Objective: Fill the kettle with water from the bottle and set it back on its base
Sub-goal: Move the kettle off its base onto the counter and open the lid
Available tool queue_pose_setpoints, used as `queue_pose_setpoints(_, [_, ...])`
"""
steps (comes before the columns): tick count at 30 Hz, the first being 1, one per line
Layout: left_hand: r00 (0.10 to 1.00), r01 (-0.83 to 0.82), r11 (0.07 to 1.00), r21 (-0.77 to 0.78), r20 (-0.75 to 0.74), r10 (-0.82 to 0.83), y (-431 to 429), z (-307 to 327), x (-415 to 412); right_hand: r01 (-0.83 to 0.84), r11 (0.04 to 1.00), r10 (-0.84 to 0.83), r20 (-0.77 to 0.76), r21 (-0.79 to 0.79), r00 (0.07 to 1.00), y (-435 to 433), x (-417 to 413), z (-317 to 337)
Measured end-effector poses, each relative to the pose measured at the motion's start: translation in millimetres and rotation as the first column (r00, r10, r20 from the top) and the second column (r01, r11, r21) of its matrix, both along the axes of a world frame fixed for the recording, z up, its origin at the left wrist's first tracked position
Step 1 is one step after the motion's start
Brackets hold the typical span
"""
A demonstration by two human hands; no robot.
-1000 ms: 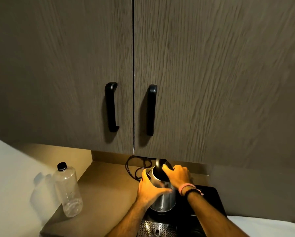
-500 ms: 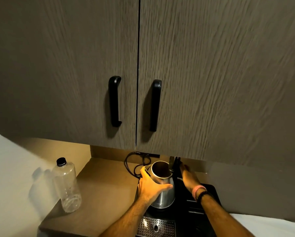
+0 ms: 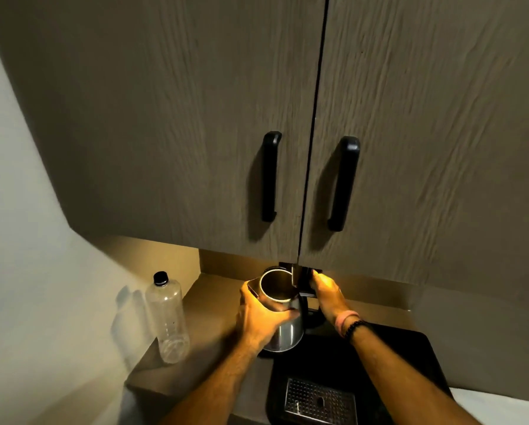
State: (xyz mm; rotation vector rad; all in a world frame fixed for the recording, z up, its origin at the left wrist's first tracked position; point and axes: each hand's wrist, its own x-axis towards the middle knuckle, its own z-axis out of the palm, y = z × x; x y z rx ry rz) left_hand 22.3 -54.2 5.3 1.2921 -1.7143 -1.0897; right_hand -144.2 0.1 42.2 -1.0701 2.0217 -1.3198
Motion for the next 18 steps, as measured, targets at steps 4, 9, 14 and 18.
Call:
queue_pose_setpoints(4, [0.999,-0.046,0.998,0.043,0.029,0.045,-24.9,-9.3,35.8,-0.13,0.991,0.131,-0.025,0.035,0.991,-27.3,37.6,-7.0])
queue_pose_setpoints(9, [0.997,-0.061,0.992,0.11,0.055,0.056,-41.1,-29.4,64.8,-0.183,0.98,0.183,0.003,0.082,0.983,-45.8,65.8,-23.3])
queue_pose_setpoints(14, [0.995,-0.075,0.985,0.158,0.074,0.064,-48.1,-49.6,80.8,-0.236,0.961,0.234,0.026,0.147,0.972,-58.2,80.4,-38.2])
queue_pose_setpoints(18, [0.995,-0.077,0.981,0.179,0.073,0.065,-48.3,-57.1,86.8,-0.255,0.95,0.254,0.03,0.183,0.967,-61.8,85.1,-48.3])
